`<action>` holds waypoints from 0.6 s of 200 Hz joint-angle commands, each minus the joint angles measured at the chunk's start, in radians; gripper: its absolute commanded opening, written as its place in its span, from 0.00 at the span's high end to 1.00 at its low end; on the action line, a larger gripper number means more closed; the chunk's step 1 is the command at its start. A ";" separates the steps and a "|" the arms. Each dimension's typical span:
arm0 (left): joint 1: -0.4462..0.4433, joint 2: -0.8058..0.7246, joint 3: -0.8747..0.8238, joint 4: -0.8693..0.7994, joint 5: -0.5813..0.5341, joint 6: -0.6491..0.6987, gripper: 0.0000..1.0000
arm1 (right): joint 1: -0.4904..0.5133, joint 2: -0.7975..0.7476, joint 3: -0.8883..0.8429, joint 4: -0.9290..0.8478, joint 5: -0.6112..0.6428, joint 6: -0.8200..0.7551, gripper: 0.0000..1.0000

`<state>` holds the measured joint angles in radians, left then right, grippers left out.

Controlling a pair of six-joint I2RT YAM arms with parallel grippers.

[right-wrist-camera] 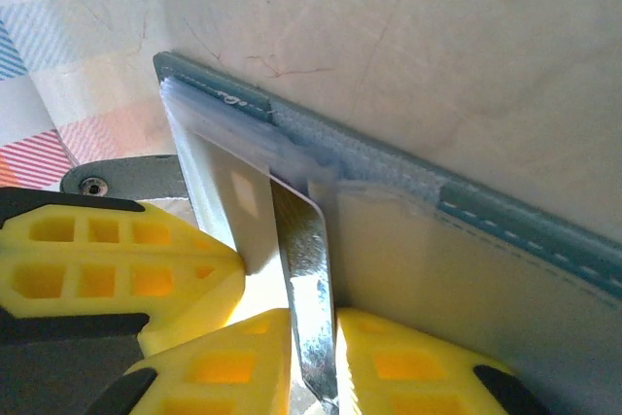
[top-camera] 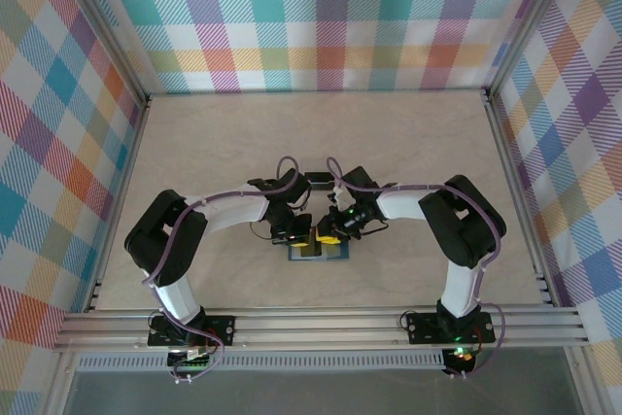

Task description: Take the credit cards out of the card holder

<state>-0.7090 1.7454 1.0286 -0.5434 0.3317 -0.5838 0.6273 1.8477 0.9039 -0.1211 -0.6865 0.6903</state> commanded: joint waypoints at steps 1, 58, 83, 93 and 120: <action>-0.007 0.013 -0.042 -0.006 -0.020 -0.012 0.98 | 0.017 0.014 -0.034 0.086 -0.032 0.021 0.84; -0.006 -0.053 -0.026 -0.060 -0.101 -0.011 0.97 | 0.014 -0.042 -0.040 0.018 0.025 -0.003 0.97; -0.003 -0.054 -0.026 -0.079 -0.120 -0.001 0.97 | 0.006 -0.079 -0.029 -0.076 0.075 -0.034 0.99; -0.001 -0.044 -0.027 -0.078 -0.119 0.000 0.97 | 0.005 -0.090 -0.020 -0.122 0.102 -0.047 1.00; -0.003 -0.022 -0.029 -0.063 -0.090 0.001 0.97 | -0.003 -0.108 0.018 -0.260 0.165 -0.090 1.00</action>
<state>-0.7094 1.7134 1.0172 -0.5751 0.2504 -0.5865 0.6312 1.7676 0.8860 -0.2039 -0.6006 0.6624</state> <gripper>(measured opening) 0.050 0.057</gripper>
